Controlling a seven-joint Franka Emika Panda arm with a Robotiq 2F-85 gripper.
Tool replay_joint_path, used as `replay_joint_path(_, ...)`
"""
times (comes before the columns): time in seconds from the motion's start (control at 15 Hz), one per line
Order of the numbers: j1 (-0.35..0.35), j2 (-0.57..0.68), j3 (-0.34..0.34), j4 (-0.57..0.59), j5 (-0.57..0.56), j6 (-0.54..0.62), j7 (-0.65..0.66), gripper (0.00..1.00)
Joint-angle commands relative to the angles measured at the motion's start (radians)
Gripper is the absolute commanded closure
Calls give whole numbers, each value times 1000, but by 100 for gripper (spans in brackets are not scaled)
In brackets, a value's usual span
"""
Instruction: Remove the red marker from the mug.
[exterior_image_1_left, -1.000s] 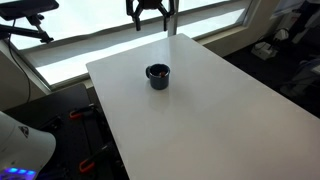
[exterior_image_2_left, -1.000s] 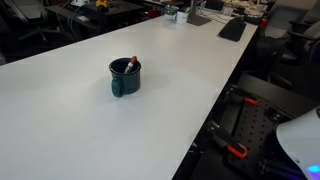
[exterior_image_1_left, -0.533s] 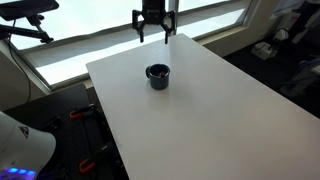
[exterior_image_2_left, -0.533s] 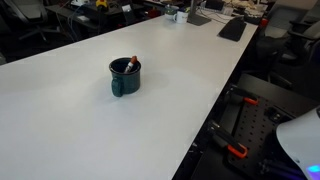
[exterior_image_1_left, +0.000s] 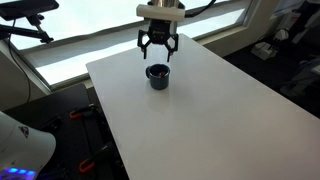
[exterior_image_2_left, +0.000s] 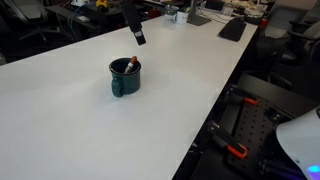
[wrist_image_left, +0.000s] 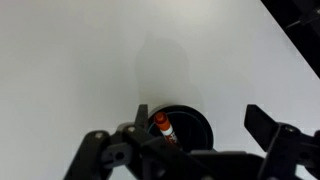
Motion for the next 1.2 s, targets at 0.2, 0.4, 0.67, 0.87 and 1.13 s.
replay_joint_path(0.2, -33, -4, 14, -37, -14, 77, -124, 5)
replay_joint_path(0.4, -39, -8, 14, -57, -8, 104, -171, 0)
replay_joint_path(0.67, -52, -15, 17, -100, 28, 177, -207, 0)
replay_joint_path(0.87, -57, -21, 15, -118, 48, 205, -184, 0)
replay_joint_path(1.13, -53, 13, 12, -85, 34, 182, -183, 0)
